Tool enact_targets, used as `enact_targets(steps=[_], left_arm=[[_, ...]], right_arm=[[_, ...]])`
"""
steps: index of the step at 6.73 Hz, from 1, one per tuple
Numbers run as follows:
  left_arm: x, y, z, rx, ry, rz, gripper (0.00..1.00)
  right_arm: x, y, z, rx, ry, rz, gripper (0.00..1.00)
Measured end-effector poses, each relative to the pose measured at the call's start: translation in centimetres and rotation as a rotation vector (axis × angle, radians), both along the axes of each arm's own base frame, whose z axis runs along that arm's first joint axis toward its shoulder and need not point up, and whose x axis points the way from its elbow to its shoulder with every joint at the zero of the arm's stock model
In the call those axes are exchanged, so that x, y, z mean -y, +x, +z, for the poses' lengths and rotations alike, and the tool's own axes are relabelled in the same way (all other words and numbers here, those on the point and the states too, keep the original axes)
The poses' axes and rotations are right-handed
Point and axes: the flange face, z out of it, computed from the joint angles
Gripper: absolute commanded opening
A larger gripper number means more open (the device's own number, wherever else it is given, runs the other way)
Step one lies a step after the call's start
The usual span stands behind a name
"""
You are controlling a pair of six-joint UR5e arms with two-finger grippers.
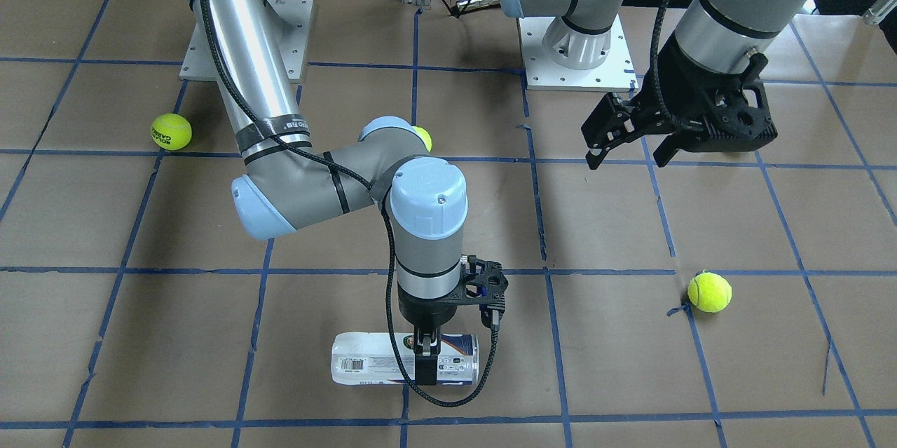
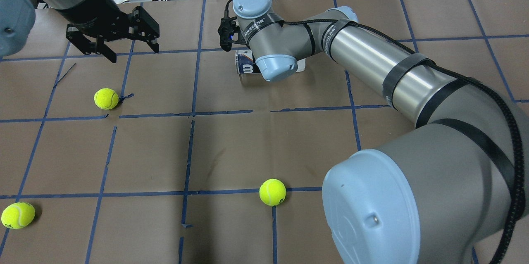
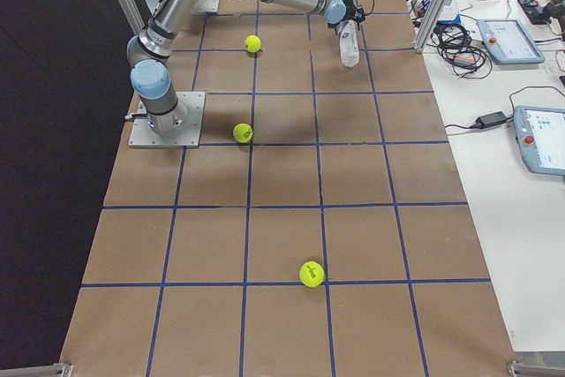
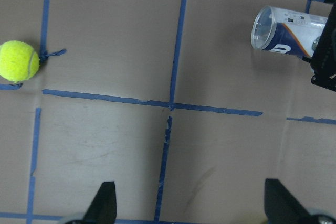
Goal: Lift up tennis ball bucket
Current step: 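Set the can down and open the right gripper while the left gripper approaches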
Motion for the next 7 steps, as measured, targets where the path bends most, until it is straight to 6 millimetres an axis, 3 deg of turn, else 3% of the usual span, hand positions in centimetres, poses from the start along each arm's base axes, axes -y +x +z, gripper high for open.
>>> enact_targets(steps=[2, 4, 6, 7], left_arm=[[3.9, -1.2, -4.3, -0.164, 0.0, -0.008, 1.0], [7.8, -2.2, -9.8, -0.315, 0.011, -0.01, 1.0], [11.4, -3.2, -16.2, -0.417, -0.006, -0.019, 1.0], [12.6, -4.0, -19.2, -0.447, -0.012, -0.03, 1.0]], right_arm=[[-0.7, -1.6, 6.6, 0.02, -0.042, -0.023, 1.0], [-0.9, -8.1, 11.9, 0.027, 0.031, -0.152, 1.0], [-0.5, -16.0, 14.6, 0.089, 0.149, -0.378, 1.0], [-0.9, -18.9, 16.5, 0.124, 0.17, -0.509, 1.0]])
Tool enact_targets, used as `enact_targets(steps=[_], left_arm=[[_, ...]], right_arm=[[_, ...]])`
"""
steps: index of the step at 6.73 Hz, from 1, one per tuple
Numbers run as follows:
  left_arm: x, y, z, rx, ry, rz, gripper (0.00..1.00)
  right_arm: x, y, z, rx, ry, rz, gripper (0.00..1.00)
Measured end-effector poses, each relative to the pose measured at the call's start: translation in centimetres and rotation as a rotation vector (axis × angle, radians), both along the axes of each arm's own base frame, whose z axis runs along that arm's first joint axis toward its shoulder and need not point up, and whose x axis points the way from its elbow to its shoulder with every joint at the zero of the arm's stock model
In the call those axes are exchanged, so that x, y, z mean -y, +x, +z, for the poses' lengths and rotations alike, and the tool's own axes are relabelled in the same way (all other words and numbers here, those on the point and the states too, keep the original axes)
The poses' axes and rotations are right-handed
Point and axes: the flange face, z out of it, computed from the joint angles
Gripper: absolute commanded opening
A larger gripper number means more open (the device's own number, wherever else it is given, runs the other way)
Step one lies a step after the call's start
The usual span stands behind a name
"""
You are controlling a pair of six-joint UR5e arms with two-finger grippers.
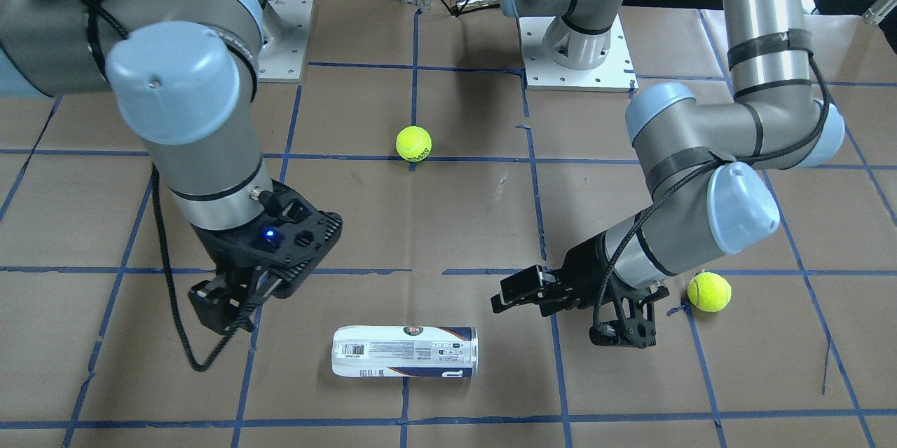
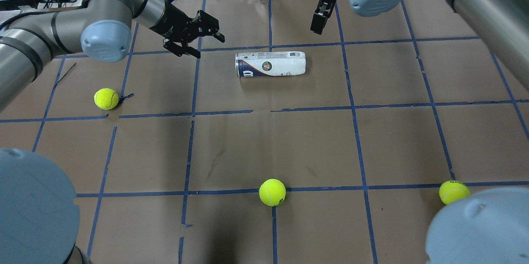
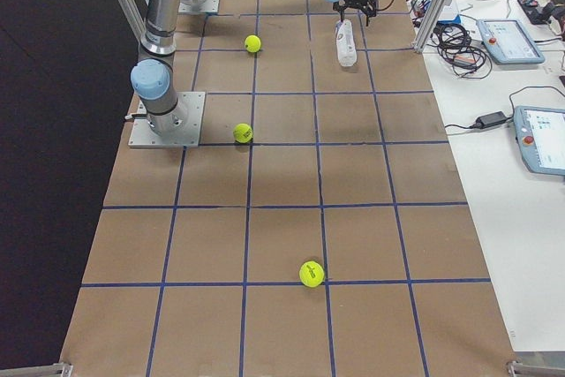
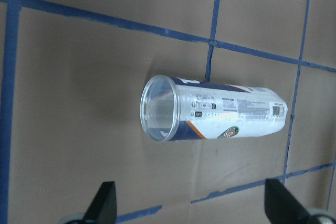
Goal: Lift up tennis ball bucket
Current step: 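Set the can down and open the right gripper while the left gripper approaches, then grasp the can's closed end with the left gripper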
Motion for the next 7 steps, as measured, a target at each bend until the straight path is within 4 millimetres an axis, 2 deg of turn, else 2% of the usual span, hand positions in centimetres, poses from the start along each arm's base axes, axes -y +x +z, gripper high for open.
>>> enact_targets(steps=[2, 3, 5, 6, 7], left_arm=[[1.3, -1.4, -4.3, -0.051, -0.009, -0.021, 1.0], [1.8, -1.9, -6.0, -0.089, -0.022, -0.029, 1.0], [2.2, -3.4, -9.0, -0.141, -0.024, -0.045, 0.98], [2.1, -4.5, -10.0, -0.171, -0.013, -0.055, 0.81], [1.9, -5.2, -10.4, -0.195, -0.007, -0.062, 0.56]], right_arm=[[-1.3, -4.0, 2.8, 0.04, 0.018, -0.275, 1.0], [-3.0, -5.5, 3.7, 0.047, 0.071, -0.466, 1.0], [-6.4, -6.3, 4.2, 0.044, 0.164, -0.764, 1.0], [-7.2, -6.4, 4.5, 0.044, 0.171, -0.846, 1.0], [-7.5, -6.6, 4.6, 0.044, 0.174, -0.881, 1.0]])
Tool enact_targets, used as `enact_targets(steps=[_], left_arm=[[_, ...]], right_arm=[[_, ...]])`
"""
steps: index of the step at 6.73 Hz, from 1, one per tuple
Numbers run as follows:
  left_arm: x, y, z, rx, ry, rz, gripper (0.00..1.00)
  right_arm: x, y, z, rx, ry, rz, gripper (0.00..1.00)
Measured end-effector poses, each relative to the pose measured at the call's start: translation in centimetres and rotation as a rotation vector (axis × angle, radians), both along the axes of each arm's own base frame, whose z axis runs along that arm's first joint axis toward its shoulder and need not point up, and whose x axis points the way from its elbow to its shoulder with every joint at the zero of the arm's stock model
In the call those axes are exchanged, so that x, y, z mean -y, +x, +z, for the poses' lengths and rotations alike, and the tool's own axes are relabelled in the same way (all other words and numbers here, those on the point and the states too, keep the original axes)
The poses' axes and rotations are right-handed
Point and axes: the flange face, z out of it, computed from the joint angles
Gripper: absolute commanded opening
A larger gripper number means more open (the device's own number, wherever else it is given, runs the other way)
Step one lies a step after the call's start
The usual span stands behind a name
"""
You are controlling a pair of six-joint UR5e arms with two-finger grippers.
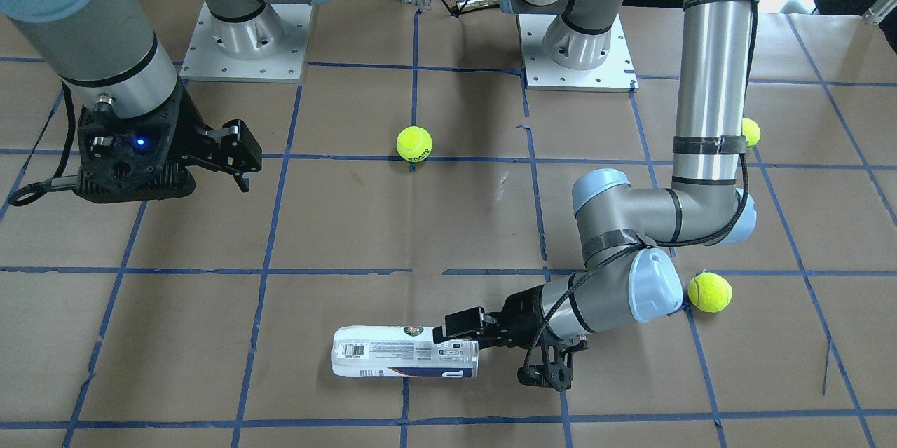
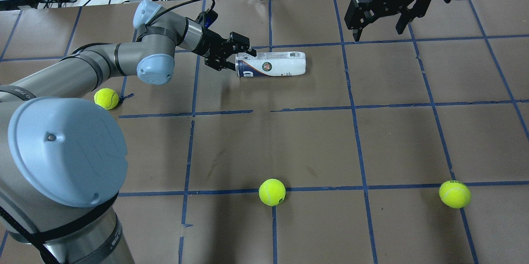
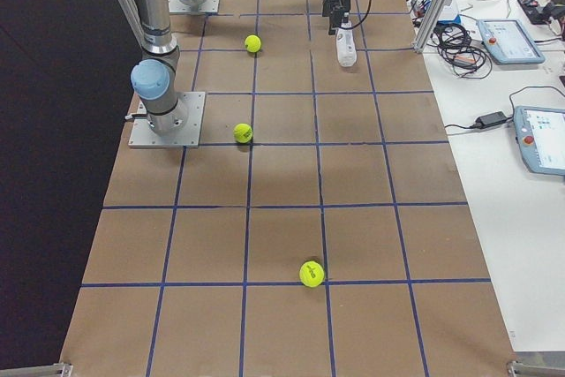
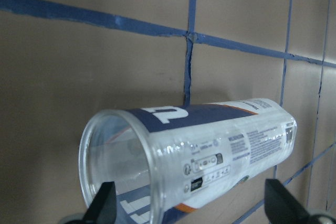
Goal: Lift up tennis ball bucket
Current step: 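Grasp the can's closed end with the left gripper, then rotate the can upright with the left gripper and lower it onto the table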
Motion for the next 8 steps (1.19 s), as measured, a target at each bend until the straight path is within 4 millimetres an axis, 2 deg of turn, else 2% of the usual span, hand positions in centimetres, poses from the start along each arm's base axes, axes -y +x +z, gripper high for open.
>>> enact_targets(steps=[1, 3, 4, 5, 6, 8], left_arm=[[-0.2, -0.3, -0.2, -0.014, 0.005, -0.002, 0.31], [-0.5, -0.8, 0.4, -0.085, 0.039, 0.024, 0.11], [-0.6, -1.0, 1.6, -0.117, 0.053, 0.047, 0.03], [-0.7, -1.1, 3.5, -0.132, 0.062, 0.075, 0.01], [-0.9, -1.2, 6.1, -0.139, 0.069, 0.111, 0.01], [-1.9, -1.6, 13.2, -0.137, 0.081, 0.204, 0.01]], right_arm=[[-0.1, -0.3, 0.0, -0.002, 0.005, -0.016, 1.0], [-0.2, -0.3, 0.1, -0.002, 0.004, -0.024, 1.0], [-0.2, -0.2, 0.3, 0.0, 0.0, -0.024, 1.0], [-0.2, 0.0, 0.3, 0.003, -0.002, -0.023, 1.0], [-0.3, 0.1, 0.3, 0.005, -0.002, -0.021, 1.0], [-0.3, 0.2, 0.2, 0.006, 0.0, -0.021, 1.0]])
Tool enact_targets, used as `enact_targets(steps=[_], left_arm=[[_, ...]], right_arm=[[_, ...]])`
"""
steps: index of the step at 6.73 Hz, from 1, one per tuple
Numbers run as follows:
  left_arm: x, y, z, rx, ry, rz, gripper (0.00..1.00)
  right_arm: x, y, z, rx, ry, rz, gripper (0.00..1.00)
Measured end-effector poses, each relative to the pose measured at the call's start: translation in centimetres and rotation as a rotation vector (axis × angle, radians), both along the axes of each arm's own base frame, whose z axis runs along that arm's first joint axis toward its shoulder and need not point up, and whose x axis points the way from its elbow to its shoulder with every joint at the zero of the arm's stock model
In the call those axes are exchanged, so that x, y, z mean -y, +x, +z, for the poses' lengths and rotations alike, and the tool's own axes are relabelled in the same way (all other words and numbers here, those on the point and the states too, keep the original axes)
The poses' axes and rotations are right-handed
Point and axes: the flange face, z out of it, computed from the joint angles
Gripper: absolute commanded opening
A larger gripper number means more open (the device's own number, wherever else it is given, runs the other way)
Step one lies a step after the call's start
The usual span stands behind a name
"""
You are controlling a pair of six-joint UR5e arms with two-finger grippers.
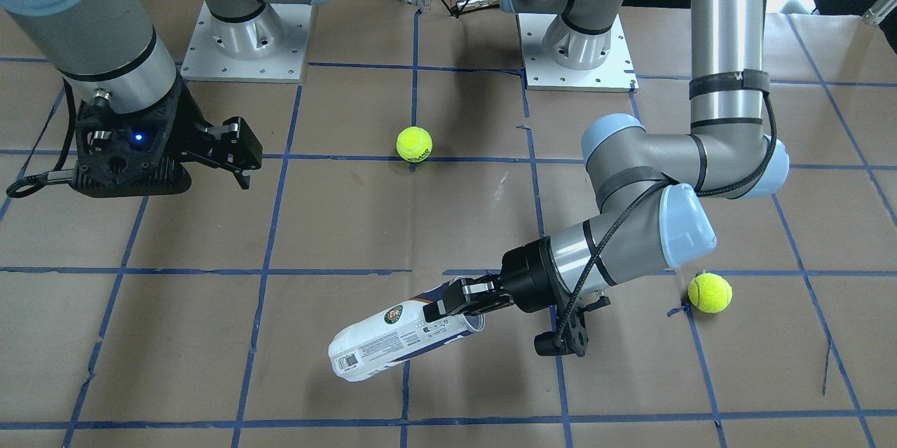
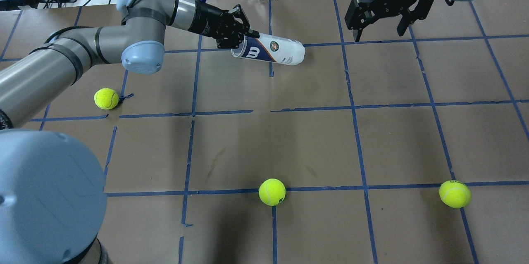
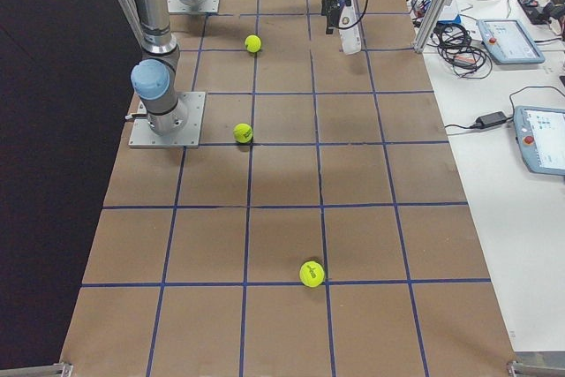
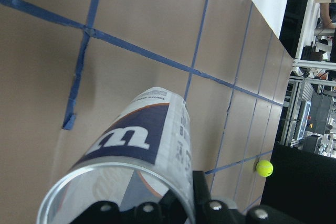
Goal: Lift up tennis ball bucket
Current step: 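Rotate the can upright with the left gripper and lower it onto the table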
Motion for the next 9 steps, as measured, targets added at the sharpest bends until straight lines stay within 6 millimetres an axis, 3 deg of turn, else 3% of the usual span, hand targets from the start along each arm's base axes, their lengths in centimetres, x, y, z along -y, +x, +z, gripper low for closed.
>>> enact_targets(steps=[2, 5, 7, 9], left_arm=[[-1.1, -1.7, 5.1, 0.136, -0.045, 0.039, 0.01], [-0.8, -6.2, 9.7, 0.633, -0.16, -0.092, 0.01], [-1.8, -8.5, 10.0, 0.929, -0.216, -0.297, 0.01], [-1.2, -9.7, 8.0, 1.022, -0.256, -0.448, 0.01]], right_arm=[[0.0, -0.1, -0.1, -0.005, 0.007, 0.001, 1.0], [0.0, -0.4, -0.4, 0.0, 0.016, 0.005, 1.0], [0.0, -0.4, -0.6, 0.005, 0.02, 0.006, 1.0], [0.0, -0.3, -0.7, 0.008, 0.022, 0.007, 1.0]])
